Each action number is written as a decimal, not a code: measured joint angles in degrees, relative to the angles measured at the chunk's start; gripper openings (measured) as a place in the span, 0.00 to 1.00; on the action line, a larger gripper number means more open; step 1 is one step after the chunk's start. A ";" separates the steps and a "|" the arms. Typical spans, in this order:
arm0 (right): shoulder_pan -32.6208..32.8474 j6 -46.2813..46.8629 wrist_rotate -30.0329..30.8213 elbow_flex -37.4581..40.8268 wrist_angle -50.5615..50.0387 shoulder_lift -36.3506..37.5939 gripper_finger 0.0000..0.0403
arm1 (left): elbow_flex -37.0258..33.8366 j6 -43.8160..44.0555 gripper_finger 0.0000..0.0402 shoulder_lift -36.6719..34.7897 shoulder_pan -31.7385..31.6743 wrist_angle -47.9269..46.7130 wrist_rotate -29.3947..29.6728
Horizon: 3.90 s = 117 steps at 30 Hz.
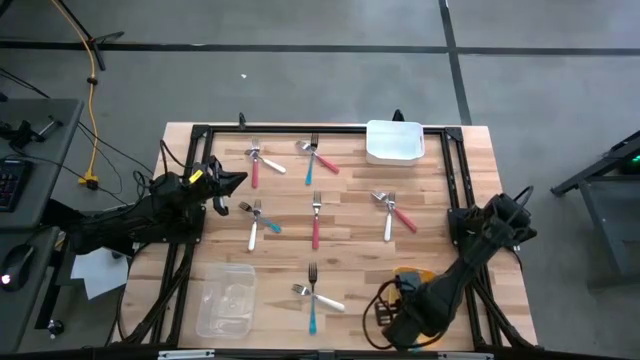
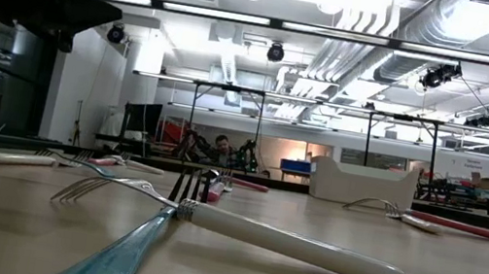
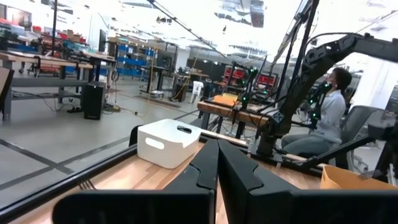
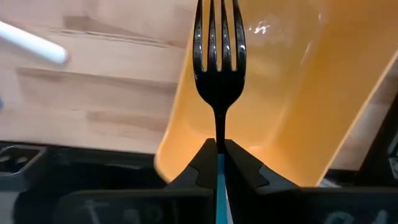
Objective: Sort silverware by color (type)
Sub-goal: Put the center blue fork into the yellow bin, then put the top middle pink fork into the transparent bin
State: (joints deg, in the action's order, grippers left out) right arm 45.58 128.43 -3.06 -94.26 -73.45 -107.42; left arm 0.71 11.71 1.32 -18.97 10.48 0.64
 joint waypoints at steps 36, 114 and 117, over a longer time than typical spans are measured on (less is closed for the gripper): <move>0.10 -12.23 -5.66 34.36 29.79 10.51 0.17 | 0.00 0.01 0.00 0.00 -0.01 0.04 0.02; -70.44 -122.94 3.23 12.40 51.25 -12.77 0.39 | 0.02 -7.70 0.00 28.29 0.63 13.29 1.49; -71.00 -122.35 3.25 12.57 50.81 -12.92 0.37 | 0.02 -7.77 0.00 28.81 1.33 13.42 1.49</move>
State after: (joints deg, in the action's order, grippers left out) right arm -25.41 6.08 0.19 -81.69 -22.64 -120.33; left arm 0.73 3.95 30.13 -17.64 23.90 2.13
